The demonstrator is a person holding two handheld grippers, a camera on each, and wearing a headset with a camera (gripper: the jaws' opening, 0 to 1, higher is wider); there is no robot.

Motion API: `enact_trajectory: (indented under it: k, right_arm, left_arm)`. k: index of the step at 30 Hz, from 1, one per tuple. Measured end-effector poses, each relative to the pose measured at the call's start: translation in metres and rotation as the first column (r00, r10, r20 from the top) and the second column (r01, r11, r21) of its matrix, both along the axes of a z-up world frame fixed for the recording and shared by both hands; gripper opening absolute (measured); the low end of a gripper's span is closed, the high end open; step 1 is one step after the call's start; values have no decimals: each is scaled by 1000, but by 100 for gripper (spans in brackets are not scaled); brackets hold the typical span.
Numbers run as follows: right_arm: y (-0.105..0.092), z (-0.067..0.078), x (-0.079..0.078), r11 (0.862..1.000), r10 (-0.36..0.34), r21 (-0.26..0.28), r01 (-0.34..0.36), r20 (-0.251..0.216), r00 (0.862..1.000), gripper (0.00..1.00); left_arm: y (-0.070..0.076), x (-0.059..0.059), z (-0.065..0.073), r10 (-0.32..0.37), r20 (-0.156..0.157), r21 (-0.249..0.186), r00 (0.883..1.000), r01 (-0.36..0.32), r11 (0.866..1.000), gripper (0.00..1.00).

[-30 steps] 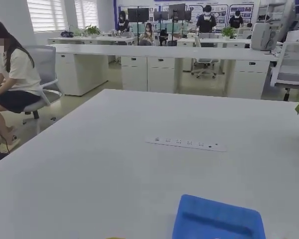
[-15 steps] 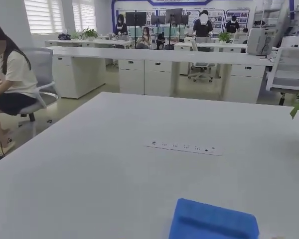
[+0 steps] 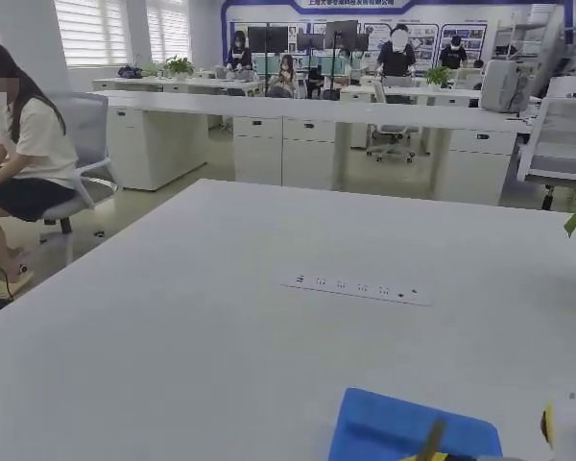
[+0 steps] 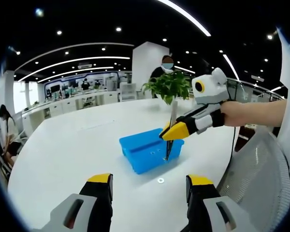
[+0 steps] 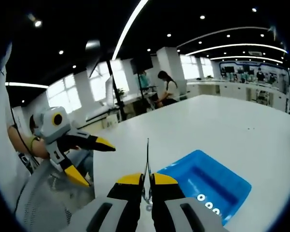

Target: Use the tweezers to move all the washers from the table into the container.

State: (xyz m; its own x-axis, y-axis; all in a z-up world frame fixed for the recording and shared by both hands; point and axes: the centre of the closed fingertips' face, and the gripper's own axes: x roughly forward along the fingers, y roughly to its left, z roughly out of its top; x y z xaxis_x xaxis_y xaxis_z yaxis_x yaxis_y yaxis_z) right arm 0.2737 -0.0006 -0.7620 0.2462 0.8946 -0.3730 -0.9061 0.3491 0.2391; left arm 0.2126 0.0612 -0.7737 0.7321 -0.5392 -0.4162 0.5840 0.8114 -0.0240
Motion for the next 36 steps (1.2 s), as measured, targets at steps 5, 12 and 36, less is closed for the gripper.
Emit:
enact_trajectory:
  k: [5,12,36]
  right_arm:
    - [-2,9,15,999,-39,30,40,-24,999,3]
    - [-2,11,35,997,-71,34,72,-40,997,3]
    - [-8,-34,80,995,-92,-39,88,-130,987,3]
  left_arm:
    - [-1,0,0,-1,1,-1,1000,1,1000,60]
    - [1,0,1,4,0,-2,1000,-4,1000,60]
    - [3,1,0,15,-3,-3,1000,-15,1000,58]
